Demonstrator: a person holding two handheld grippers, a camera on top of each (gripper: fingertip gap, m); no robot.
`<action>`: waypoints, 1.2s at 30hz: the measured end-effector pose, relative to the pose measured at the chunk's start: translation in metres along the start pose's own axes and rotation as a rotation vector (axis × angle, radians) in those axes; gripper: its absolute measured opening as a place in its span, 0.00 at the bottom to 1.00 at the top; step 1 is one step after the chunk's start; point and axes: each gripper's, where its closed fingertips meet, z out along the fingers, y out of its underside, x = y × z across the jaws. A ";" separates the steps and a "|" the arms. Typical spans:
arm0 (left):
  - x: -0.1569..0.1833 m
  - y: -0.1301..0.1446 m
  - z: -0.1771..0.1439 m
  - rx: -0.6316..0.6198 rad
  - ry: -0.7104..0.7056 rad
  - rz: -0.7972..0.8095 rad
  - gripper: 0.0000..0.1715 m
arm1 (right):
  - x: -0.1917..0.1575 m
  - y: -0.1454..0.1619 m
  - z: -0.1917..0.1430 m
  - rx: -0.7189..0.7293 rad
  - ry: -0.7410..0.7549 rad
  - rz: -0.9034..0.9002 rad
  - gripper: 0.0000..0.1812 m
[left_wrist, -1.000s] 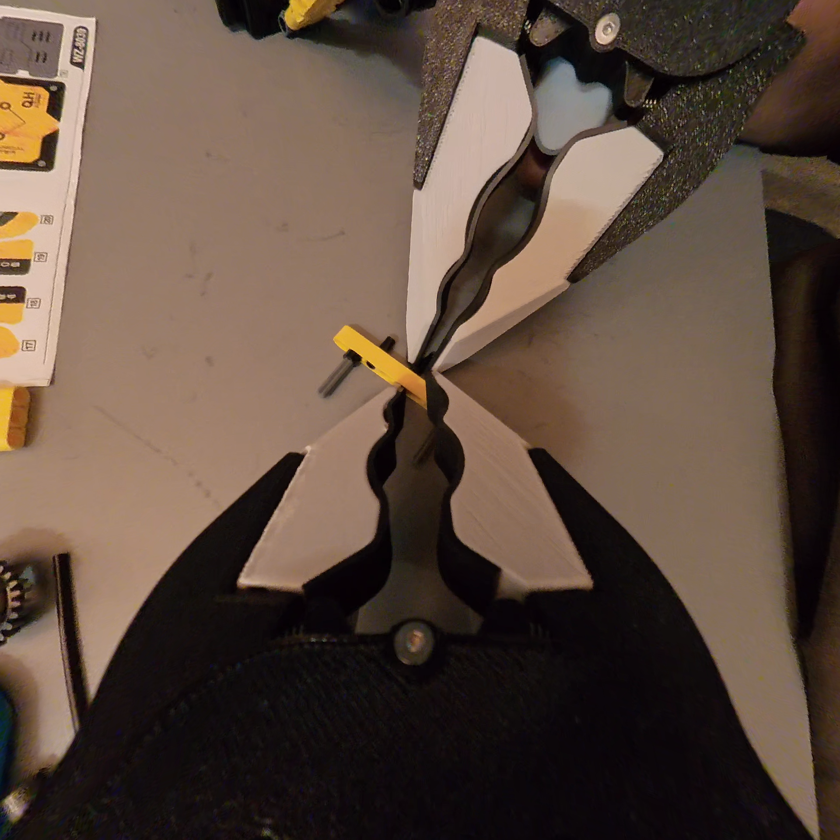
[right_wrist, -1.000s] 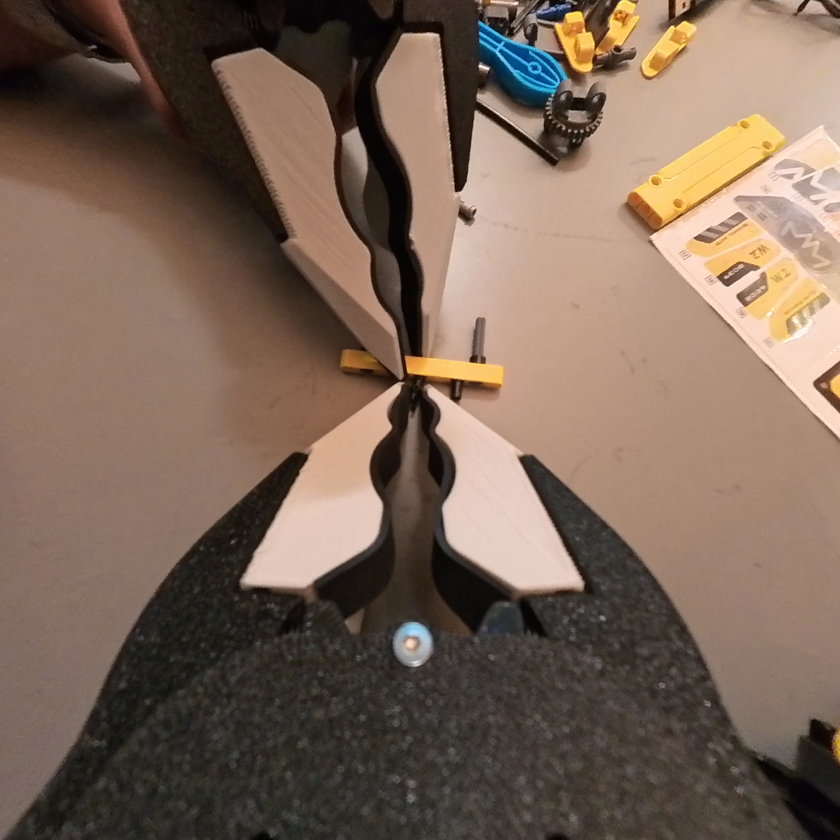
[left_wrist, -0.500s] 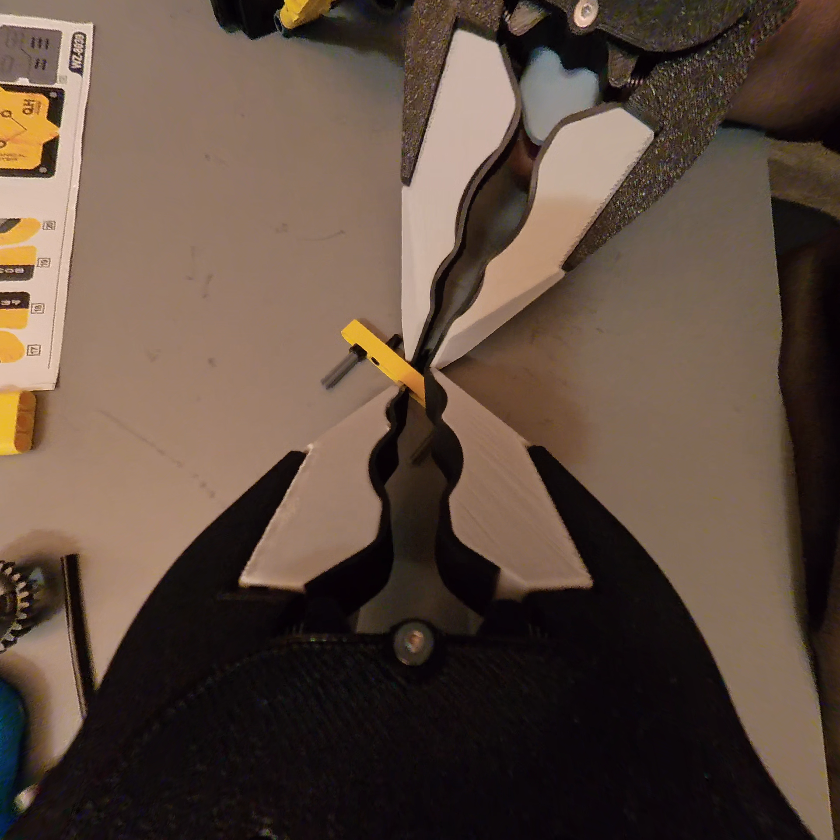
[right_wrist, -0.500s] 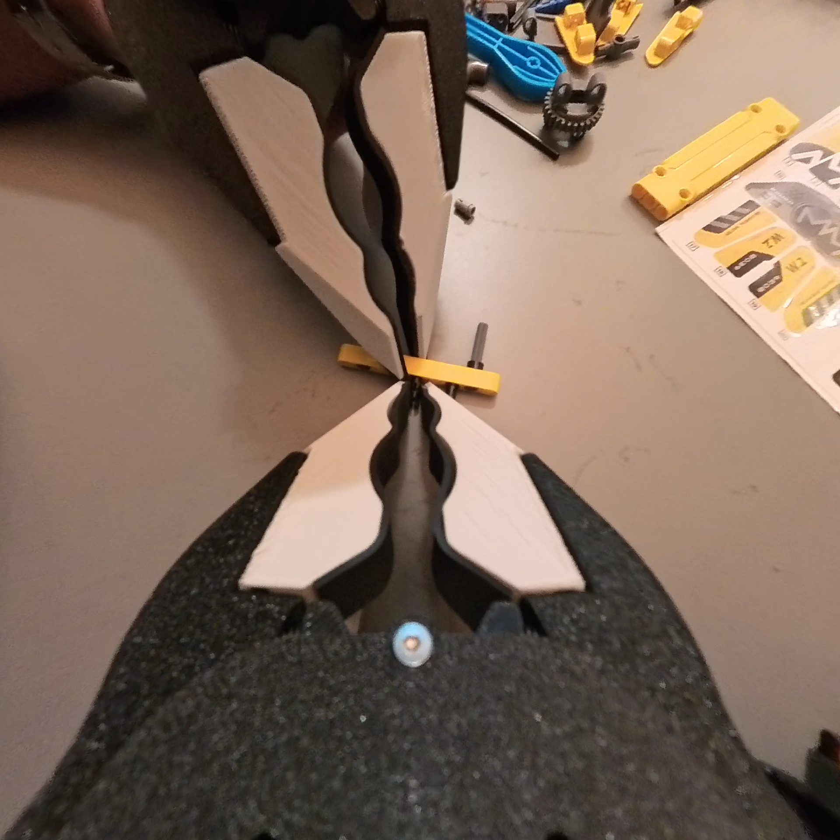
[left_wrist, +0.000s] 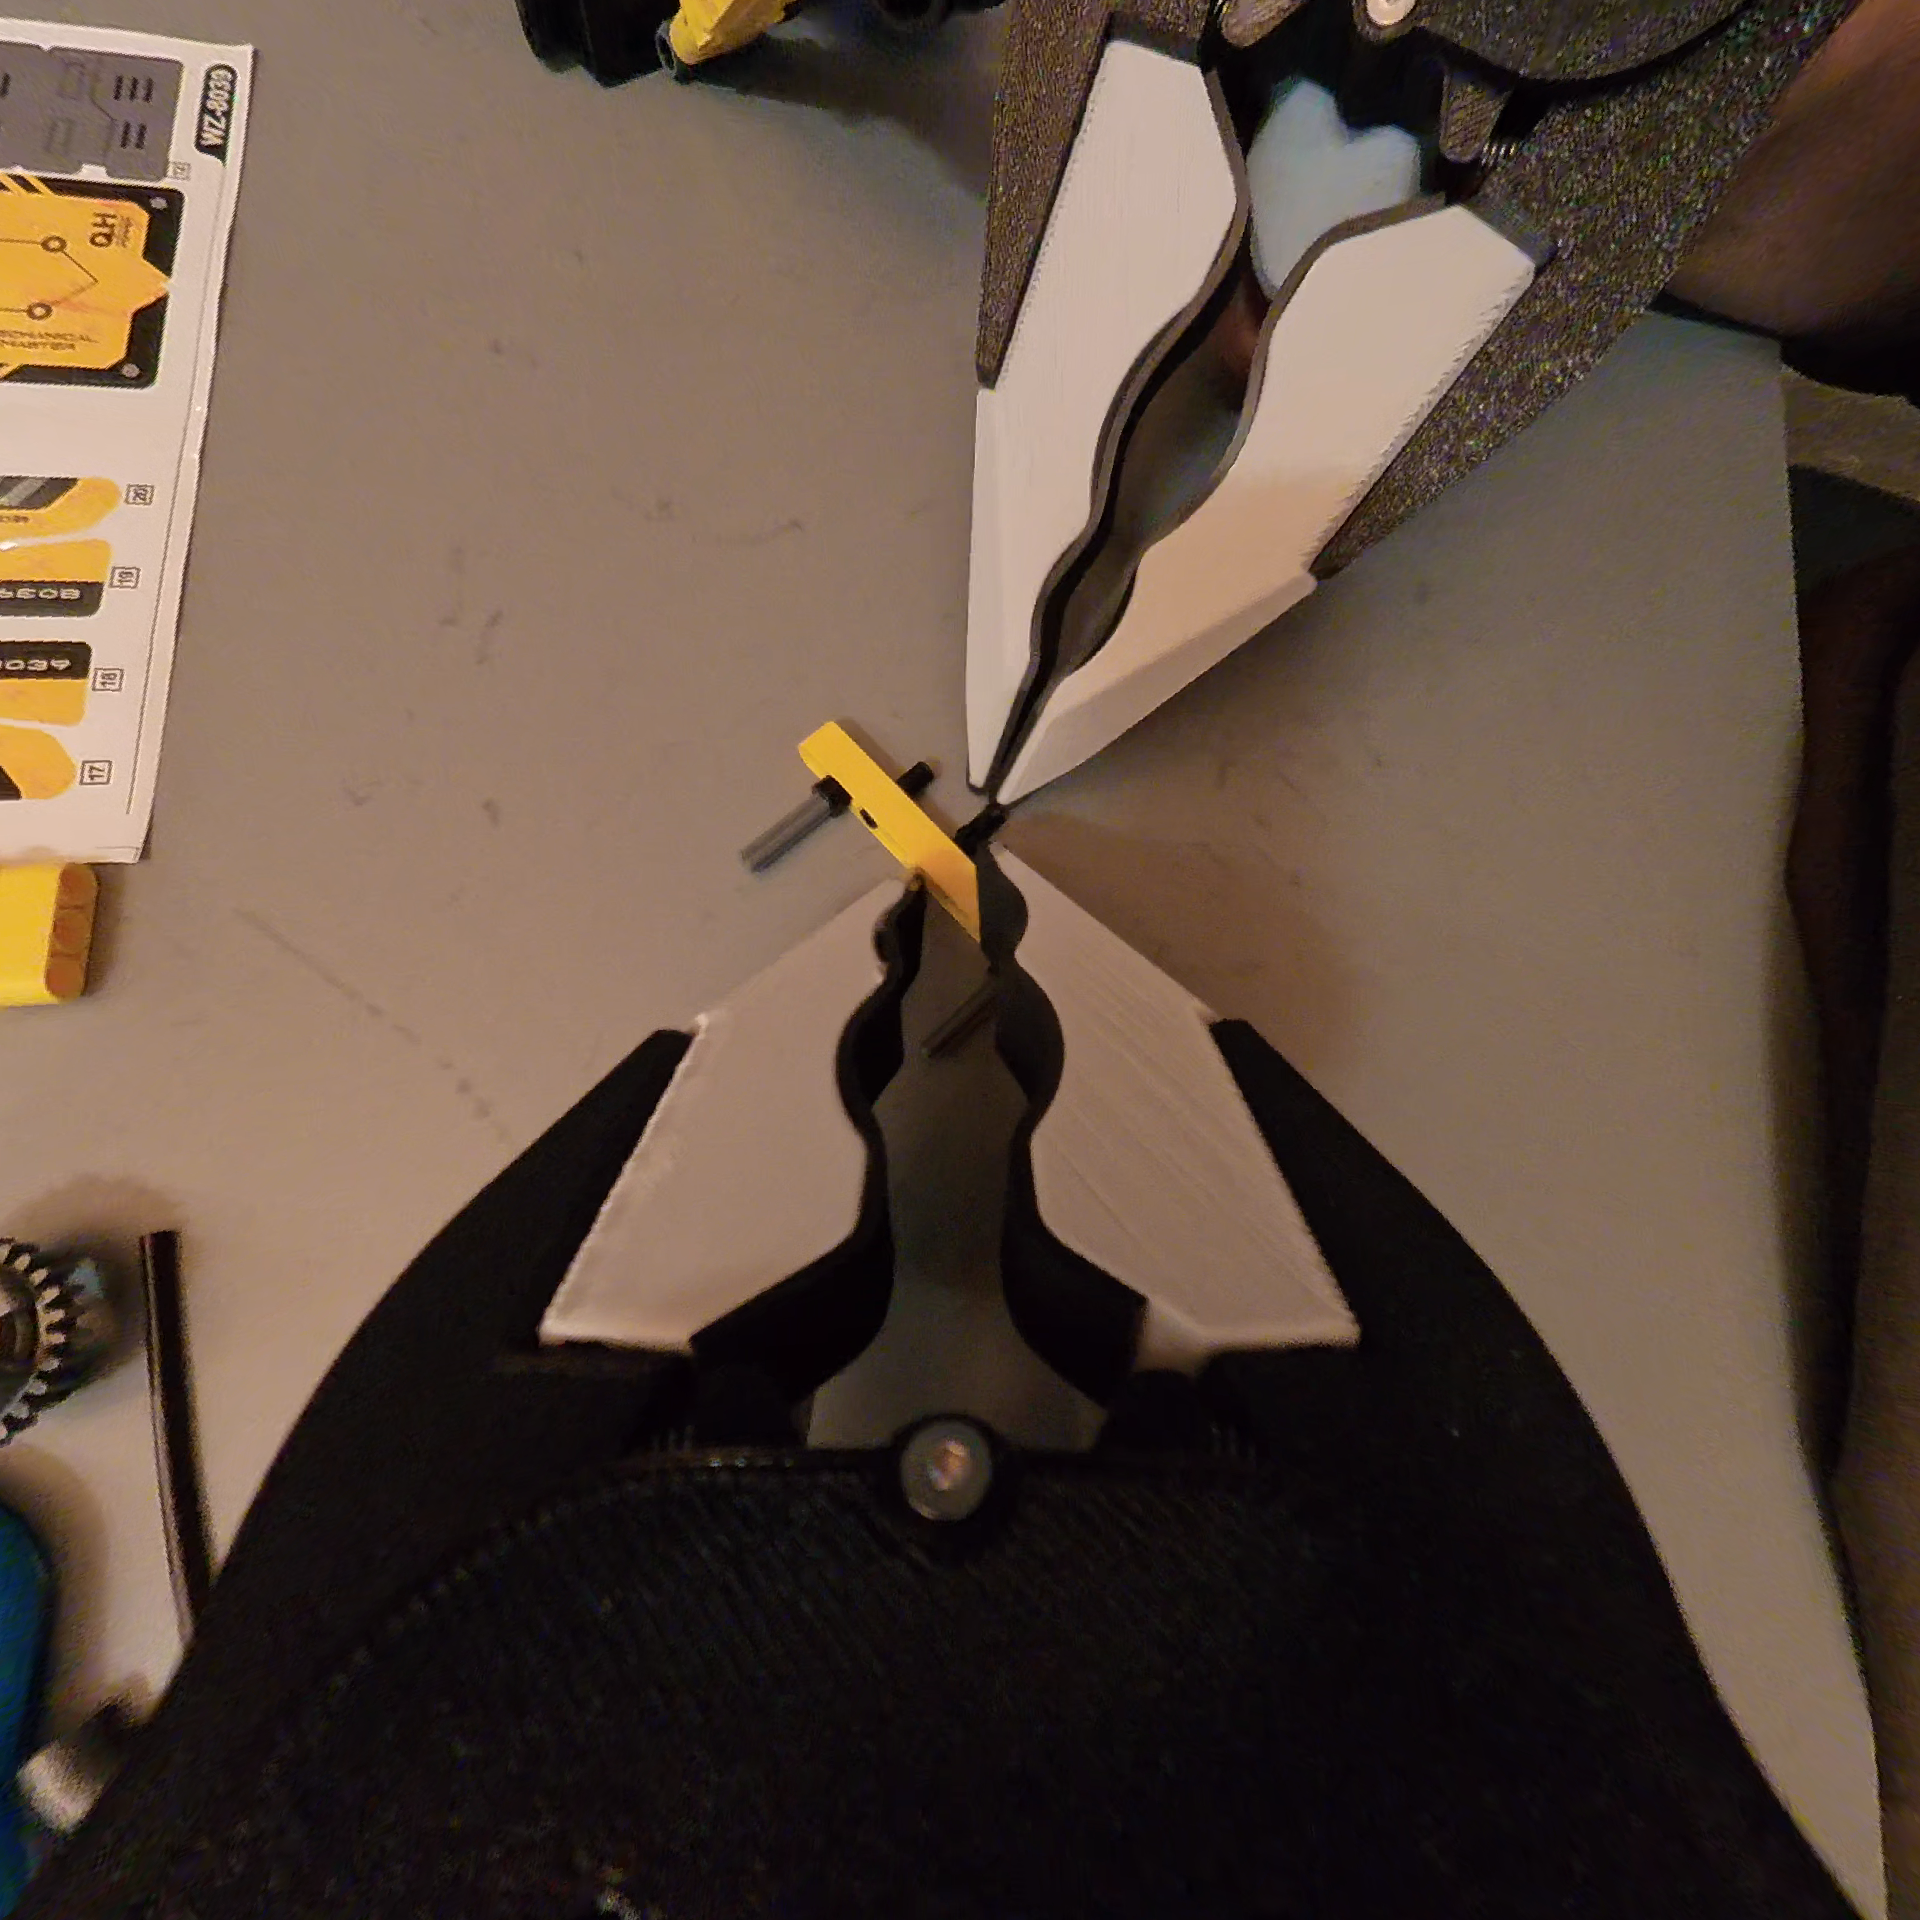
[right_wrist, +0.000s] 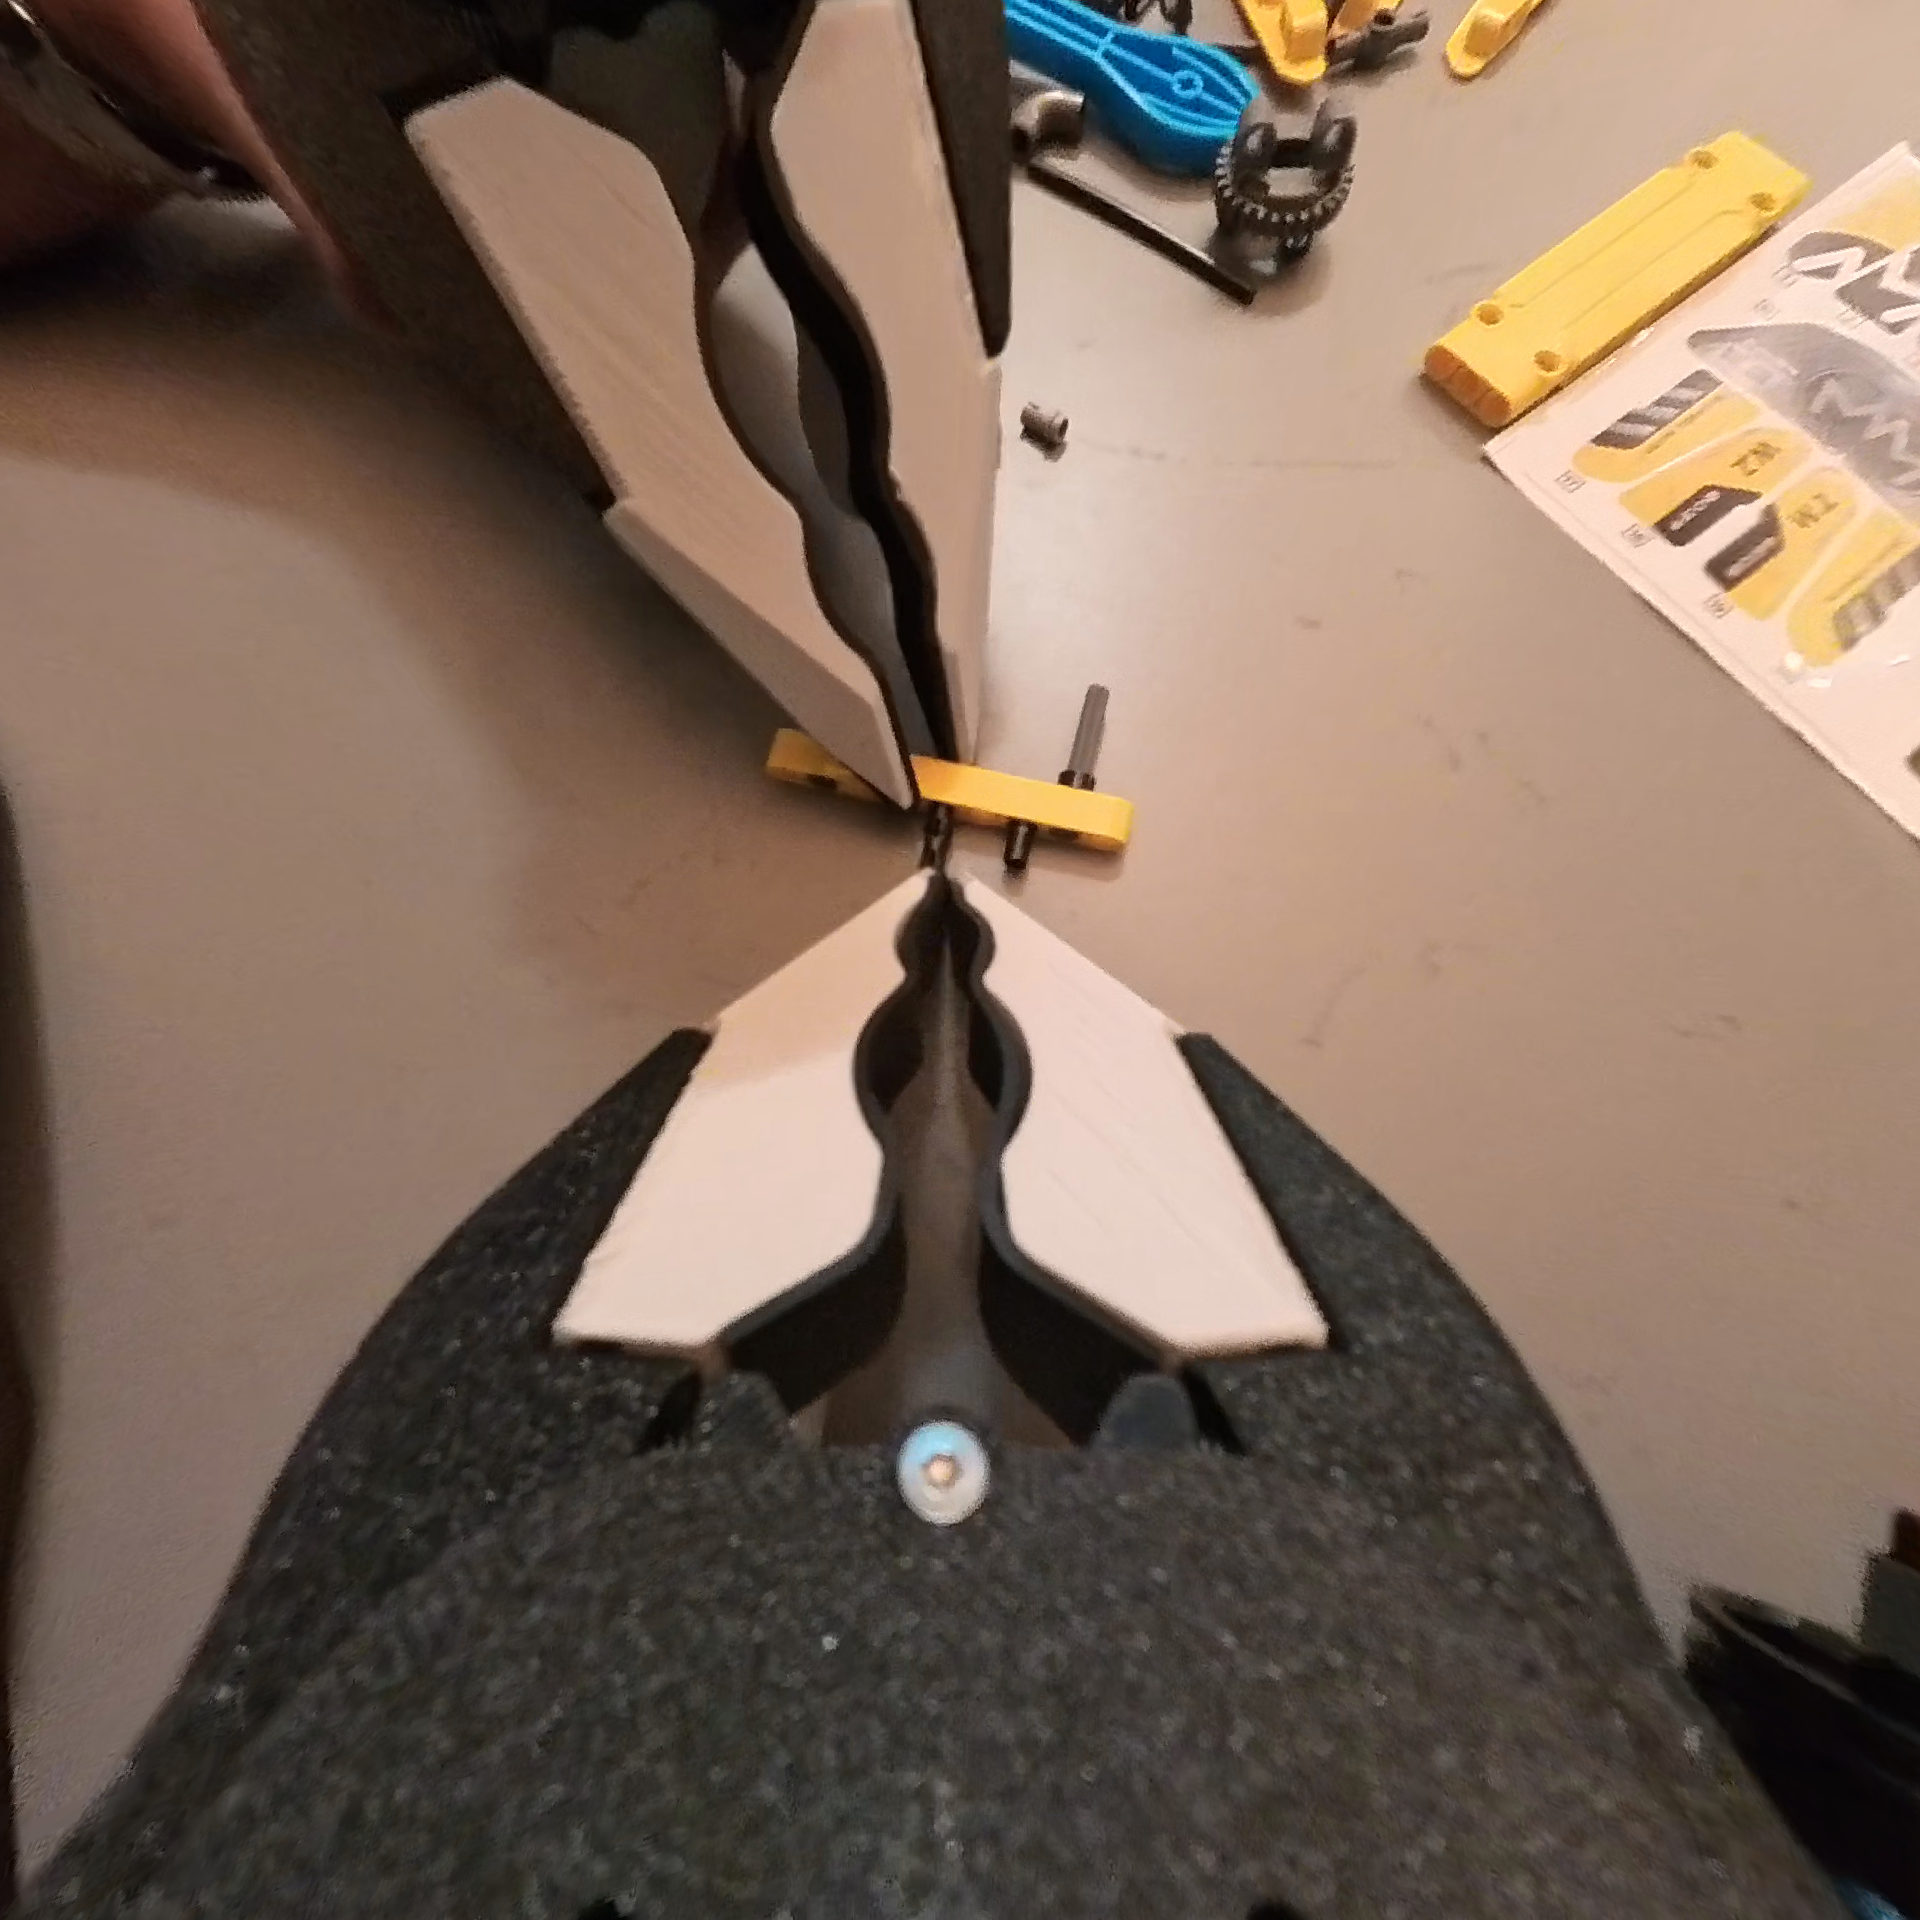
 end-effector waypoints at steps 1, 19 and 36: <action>-0.001 0.001 -0.001 -0.004 -0.013 0.011 0.09 | 0.000 -0.001 0.000 0.002 0.013 -0.013 0.00; 0.005 0.007 -0.007 -0.038 0.008 0.033 0.04 | -0.009 -0.003 0.004 -0.004 0.006 -0.057 0.00; 0.005 0.007 -0.006 -0.039 0.018 0.031 0.04 | -0.007 -0.007 0.005 0.007 0.011 -0.059 0.00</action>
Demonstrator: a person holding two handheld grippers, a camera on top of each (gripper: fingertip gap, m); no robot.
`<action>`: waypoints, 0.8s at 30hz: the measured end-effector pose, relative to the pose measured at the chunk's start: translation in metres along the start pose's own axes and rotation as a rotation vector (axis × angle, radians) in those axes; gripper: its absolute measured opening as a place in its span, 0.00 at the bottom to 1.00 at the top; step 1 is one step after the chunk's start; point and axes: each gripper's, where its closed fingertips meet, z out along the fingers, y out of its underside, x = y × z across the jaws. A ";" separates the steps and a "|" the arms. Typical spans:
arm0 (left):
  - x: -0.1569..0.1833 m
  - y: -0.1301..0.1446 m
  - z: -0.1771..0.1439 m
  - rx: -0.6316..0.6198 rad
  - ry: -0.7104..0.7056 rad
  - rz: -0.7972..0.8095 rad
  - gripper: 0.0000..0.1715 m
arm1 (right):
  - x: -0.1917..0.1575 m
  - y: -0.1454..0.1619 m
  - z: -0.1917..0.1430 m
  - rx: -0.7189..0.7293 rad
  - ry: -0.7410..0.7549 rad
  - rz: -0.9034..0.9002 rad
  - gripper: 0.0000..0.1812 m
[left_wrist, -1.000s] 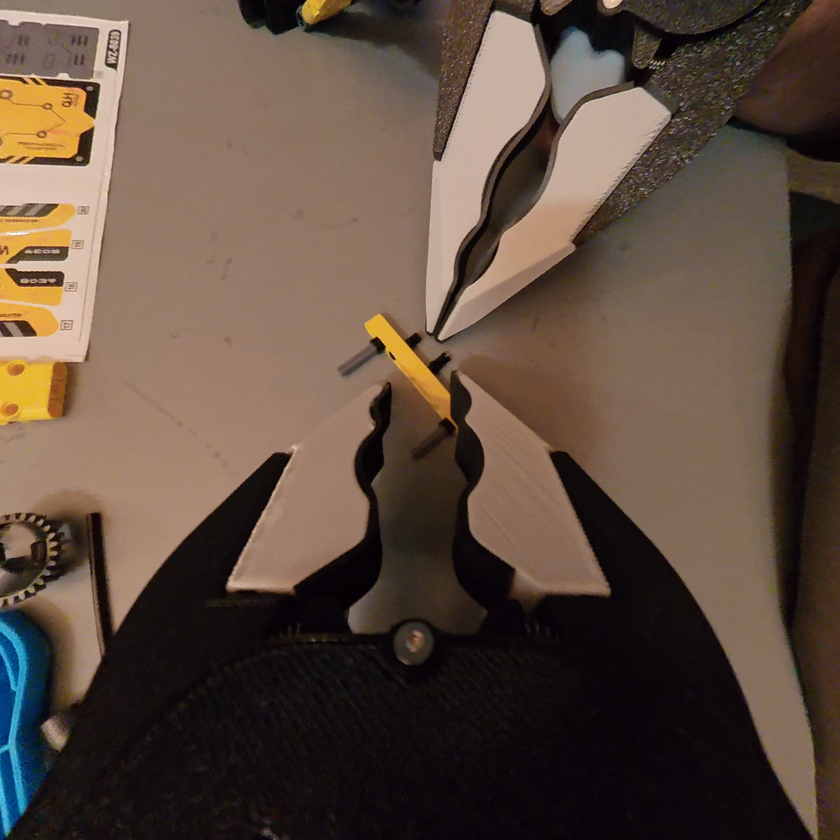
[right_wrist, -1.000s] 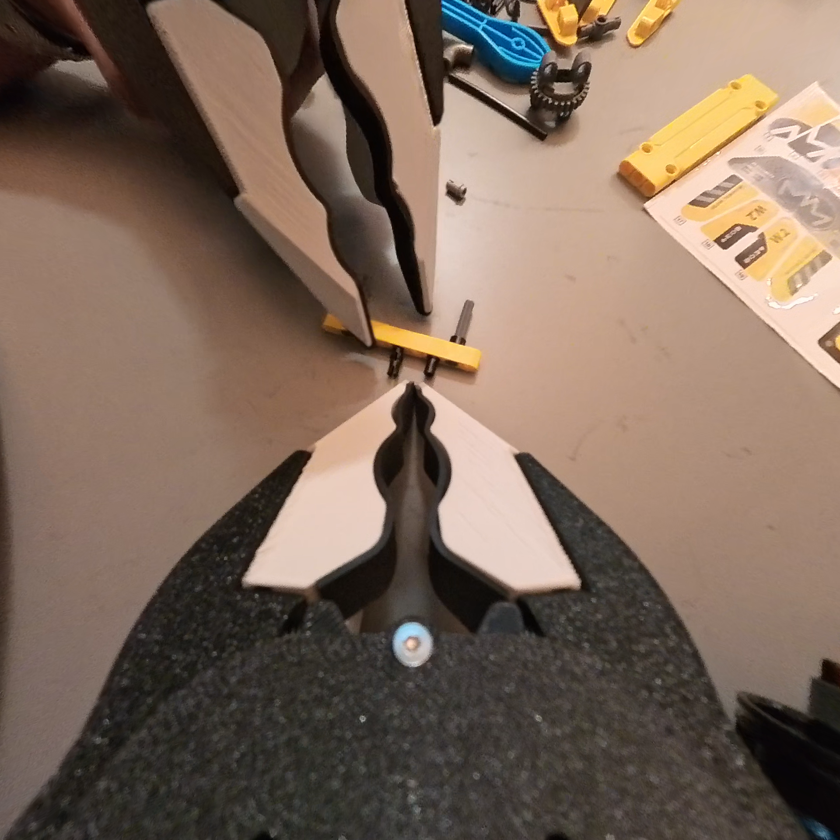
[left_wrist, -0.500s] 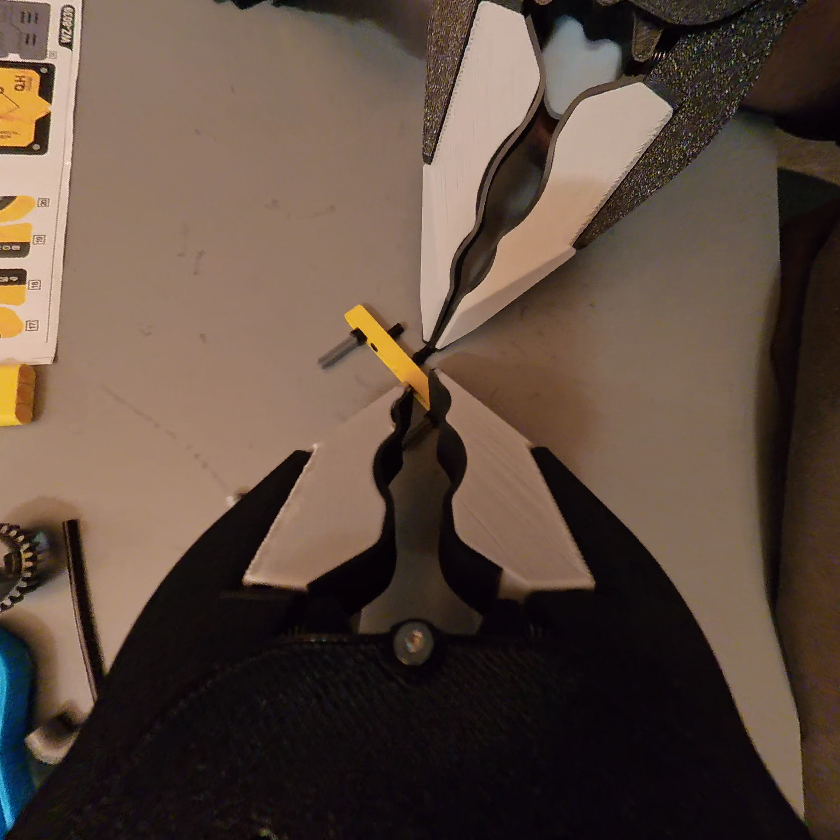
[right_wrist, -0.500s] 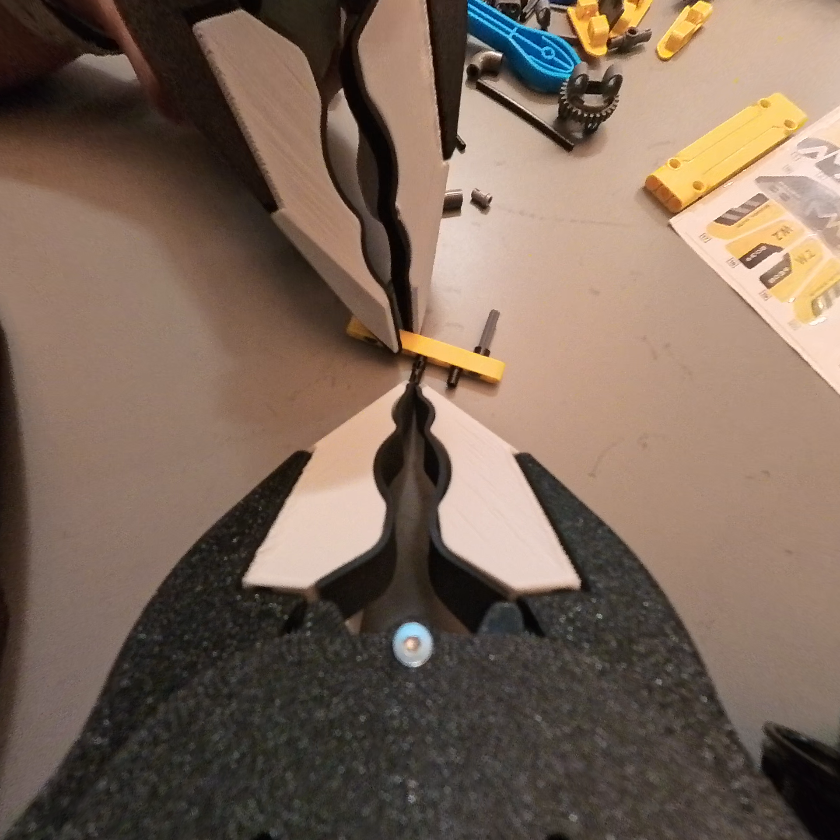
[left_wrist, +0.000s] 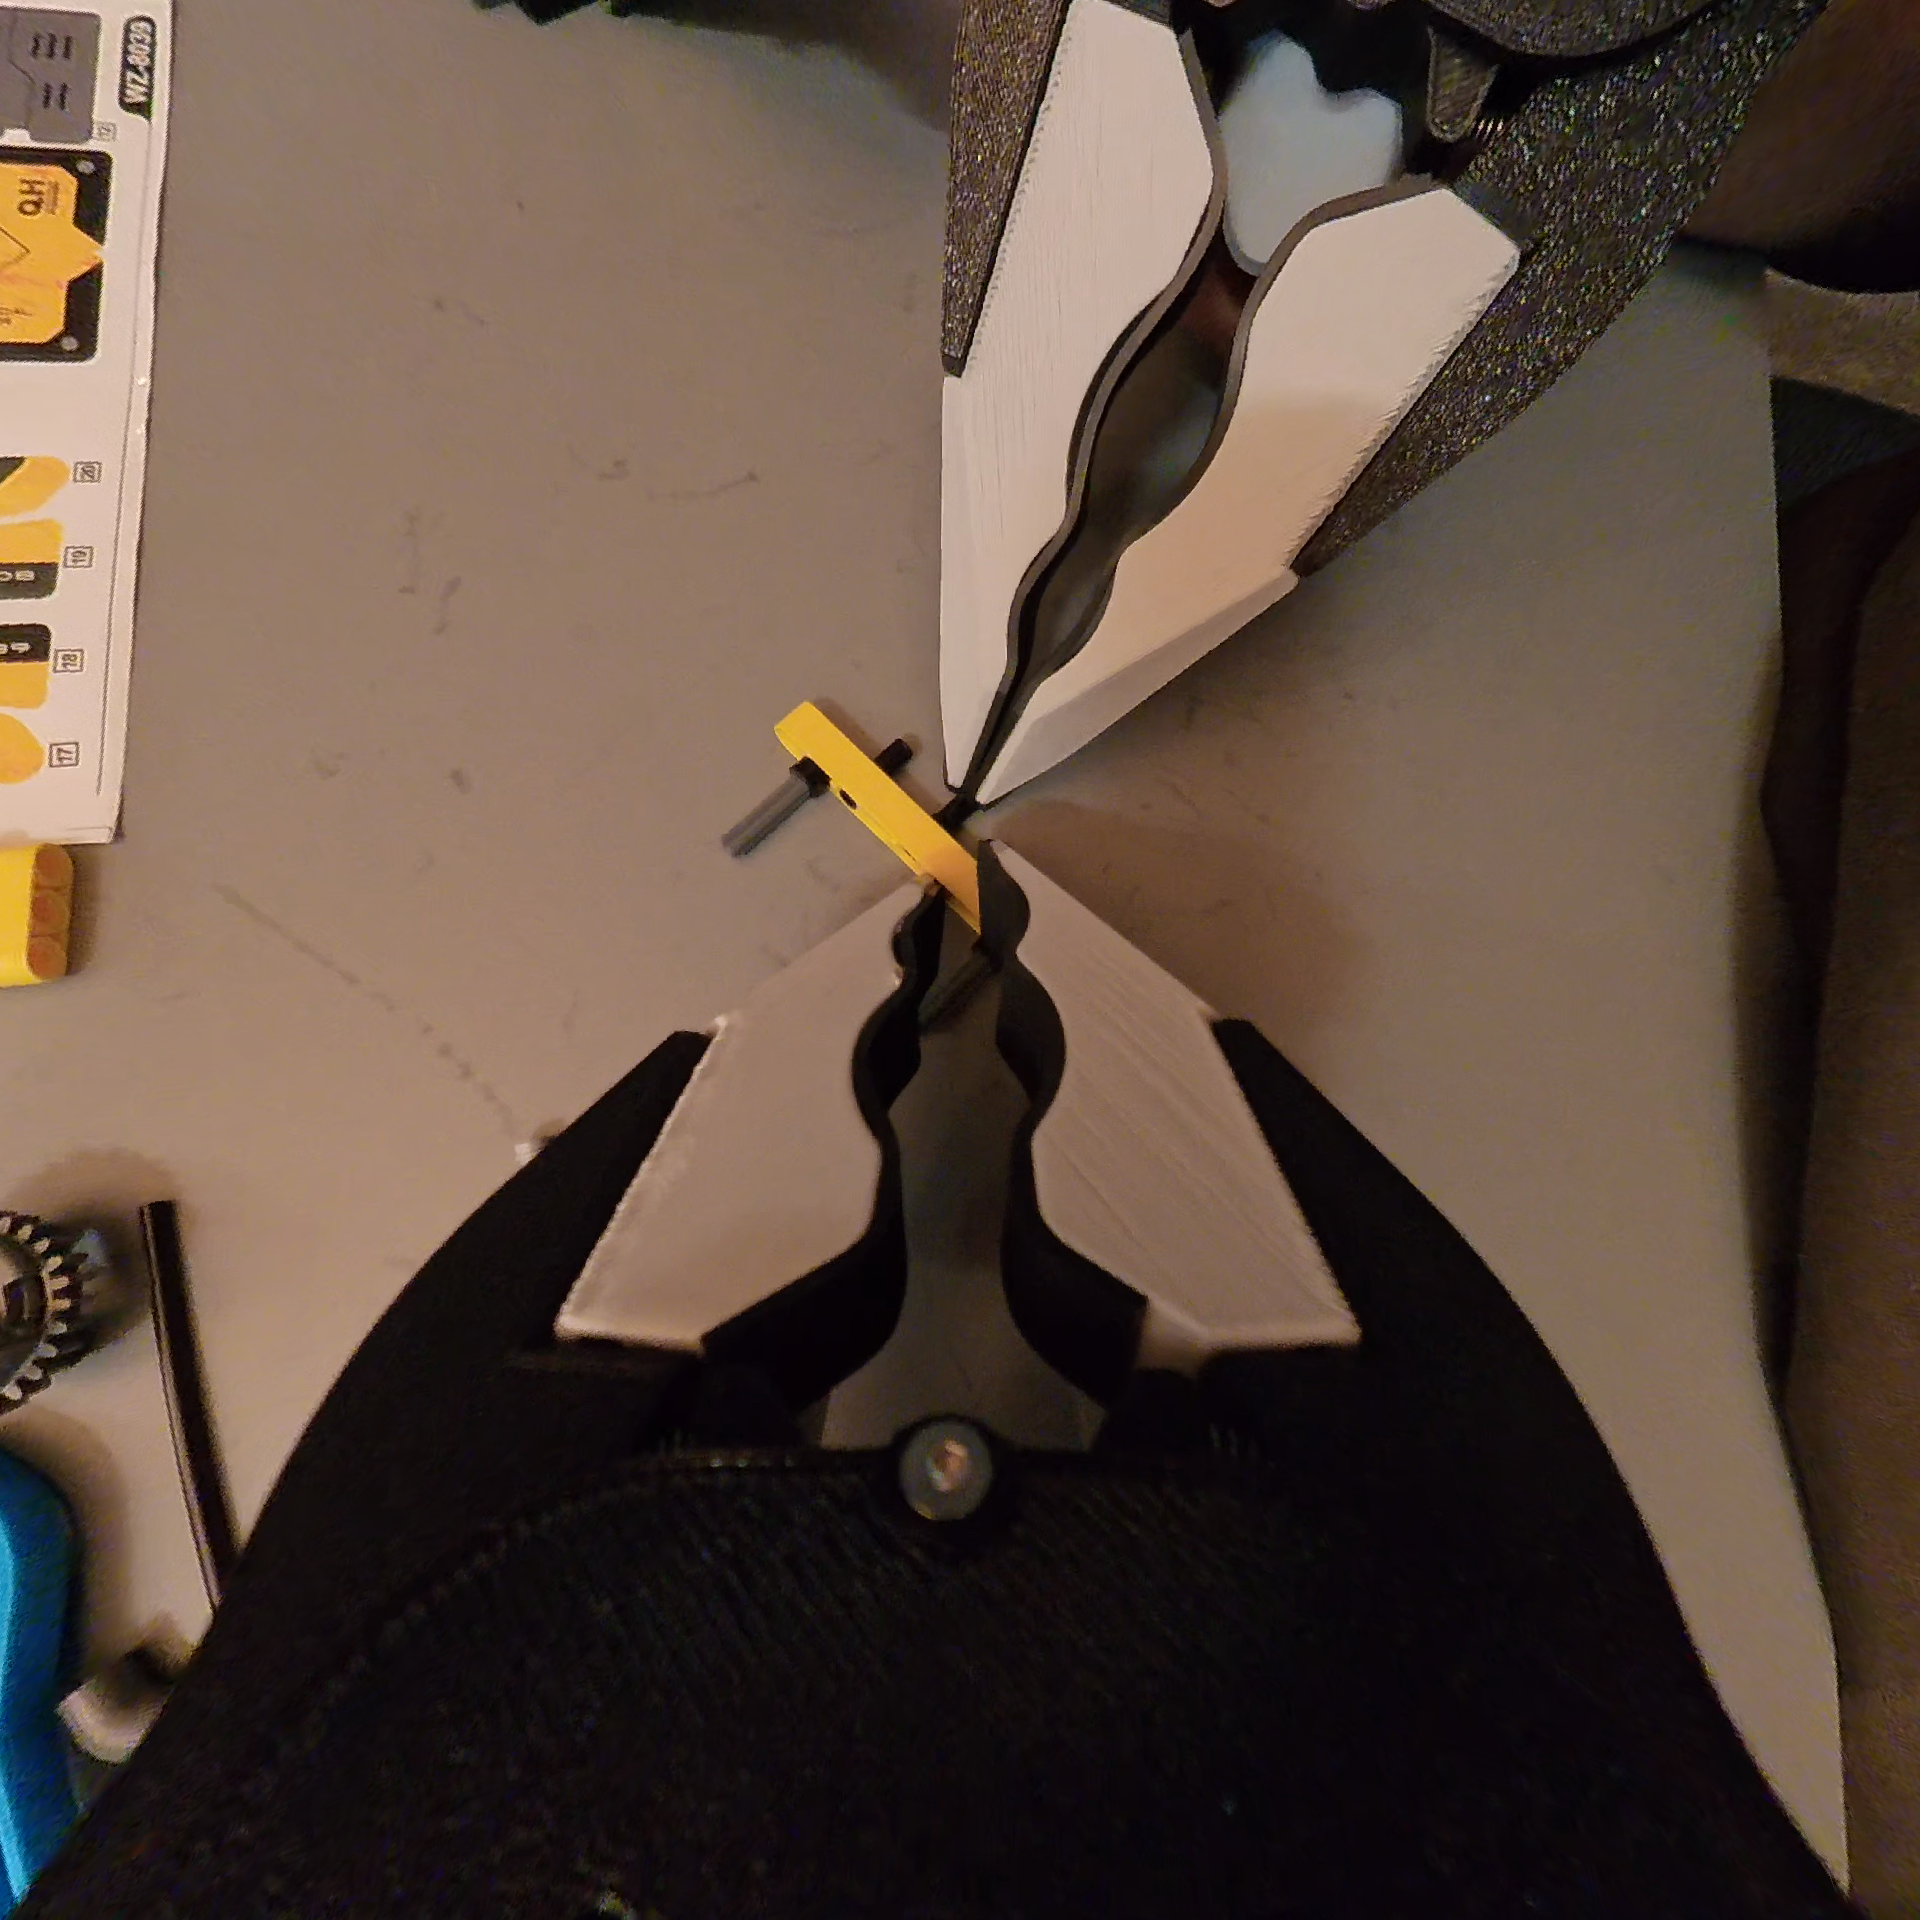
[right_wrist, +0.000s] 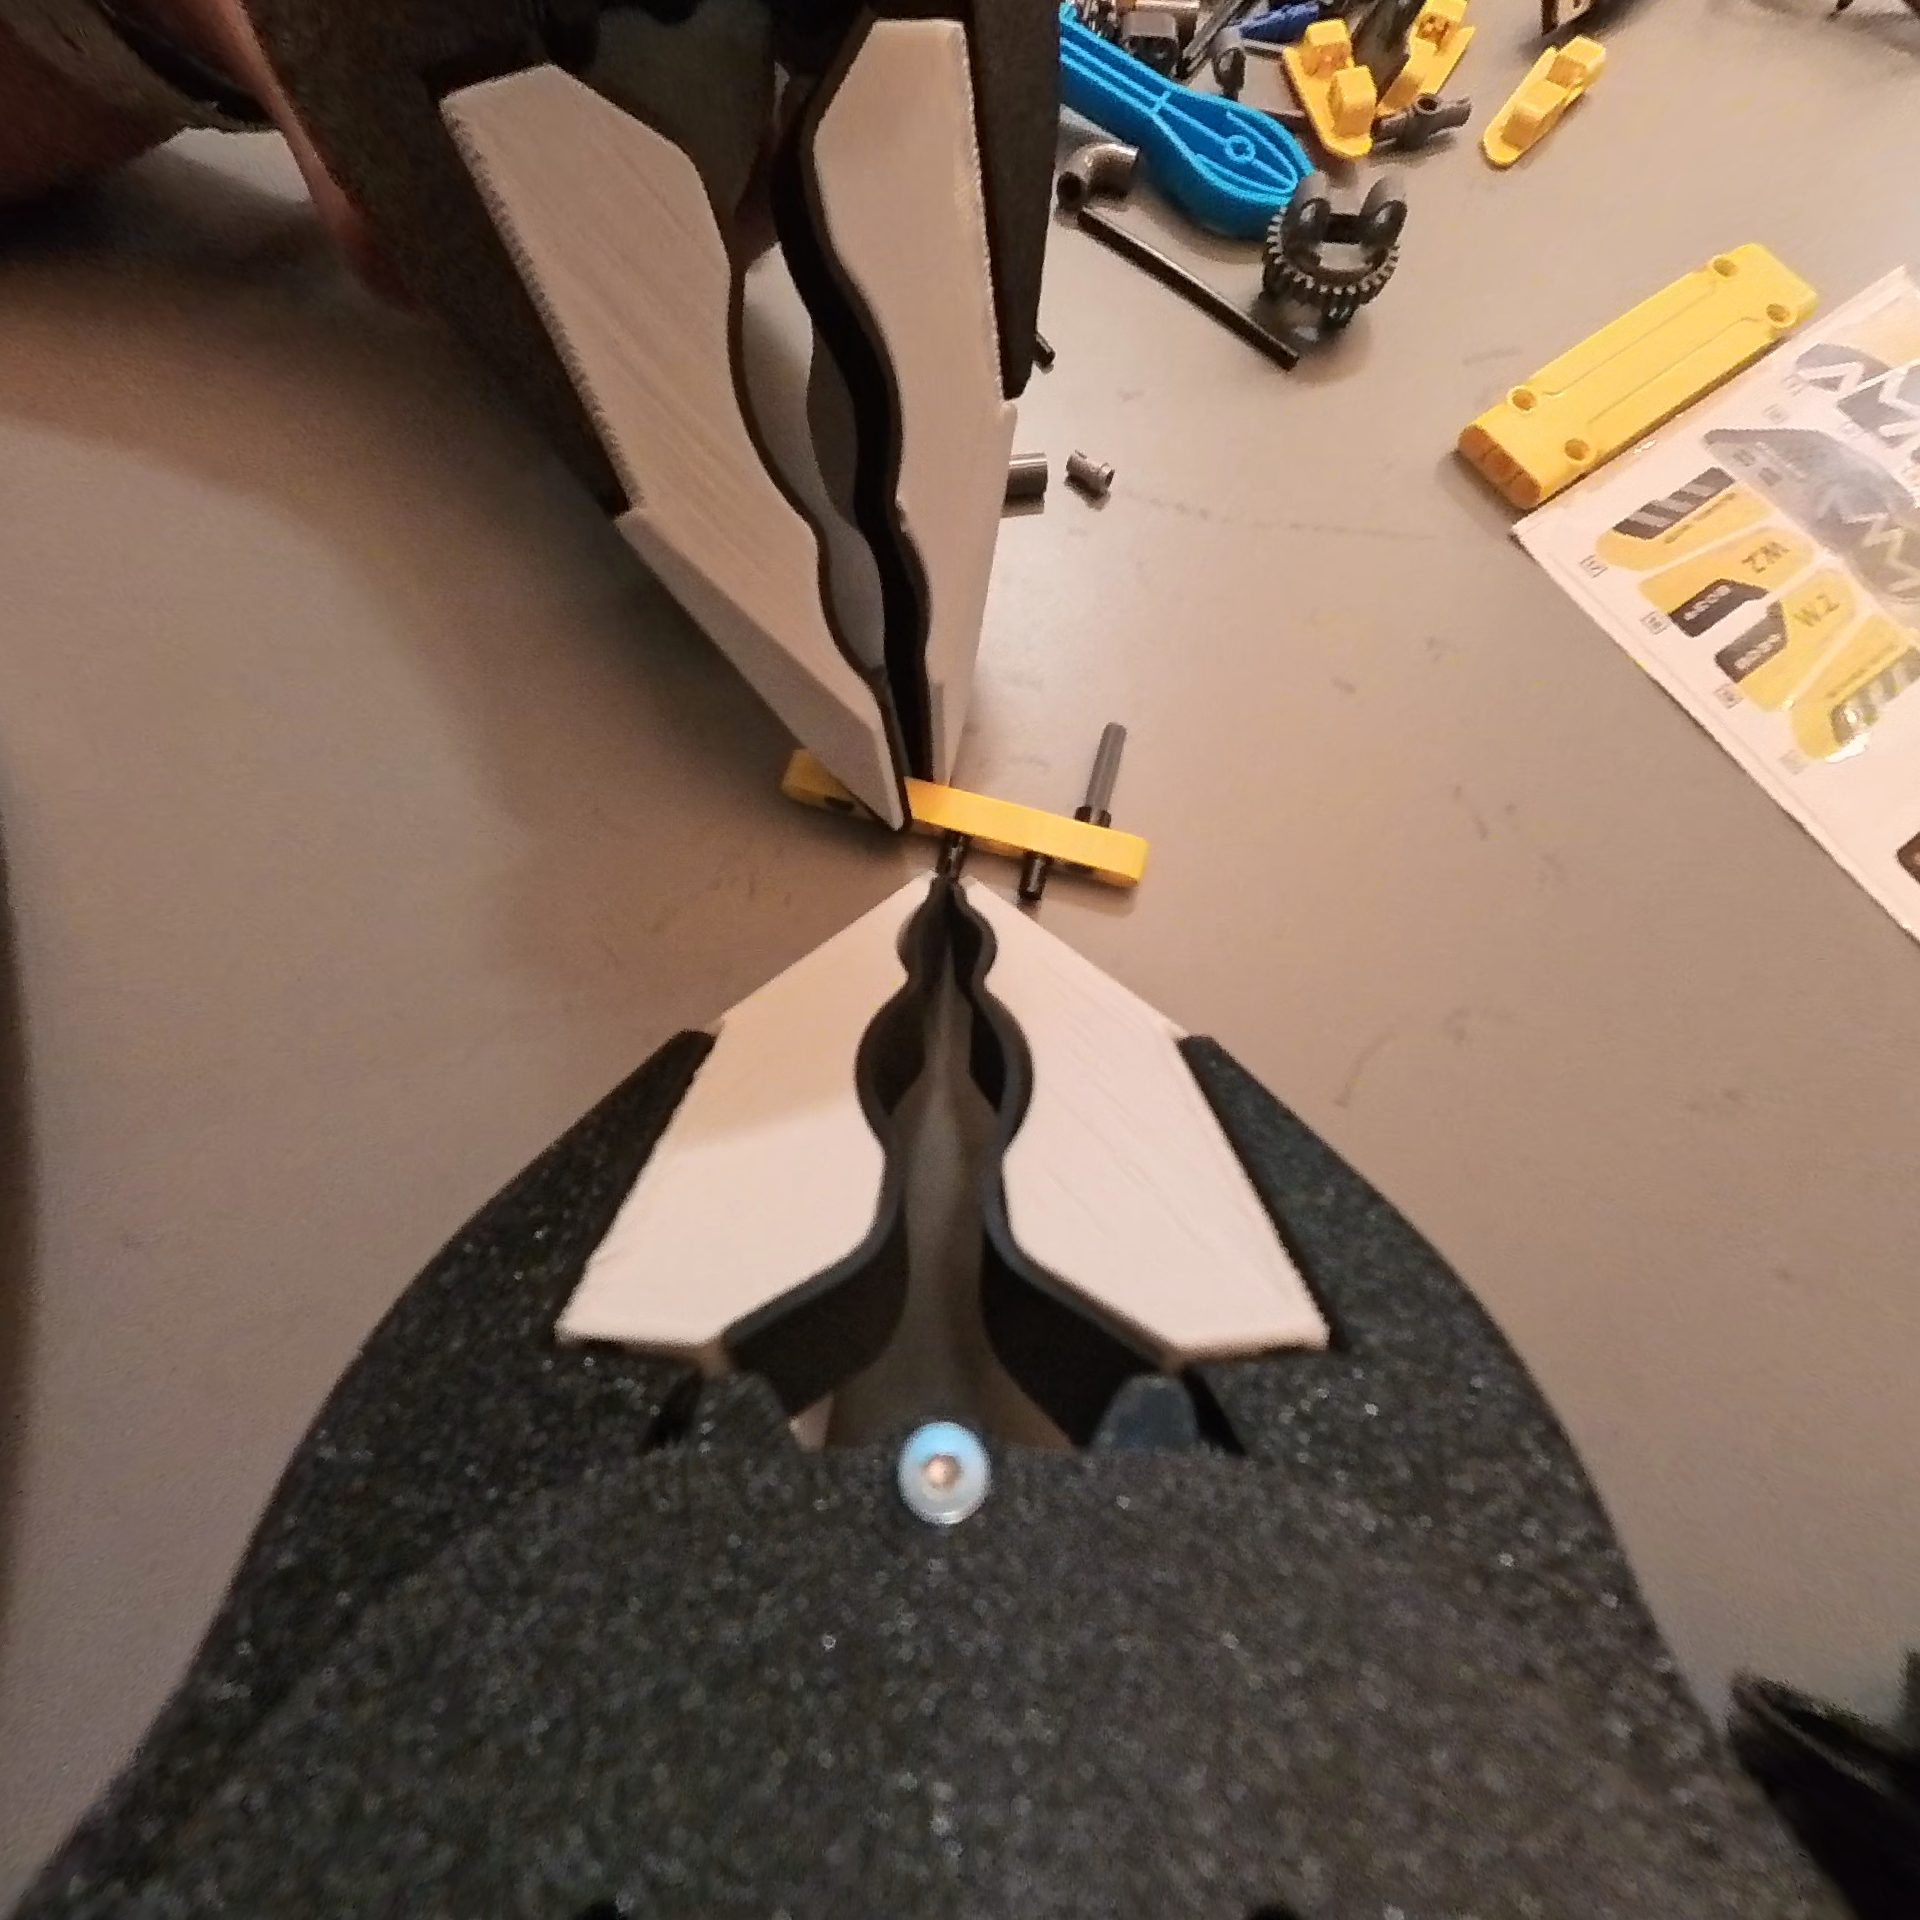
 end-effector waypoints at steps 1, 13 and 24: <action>0.000 0.000 0.000 0.002 0.004 -0.004 0.04 | 0.000 0.000 0.000 0.001 -0.003 0.004 0.00; -0.001 0.000 0.000 0.000 0.014 -0.013 0.04 | 0.001 -0.002 0.002 0.002 -0.008 0.012 0.00; 0.001 -0.001 0.001 0.016 0.021 -0.030 0.04 | 0.000 -0.007 -0.006 0.048 -0.001 0.006 0.03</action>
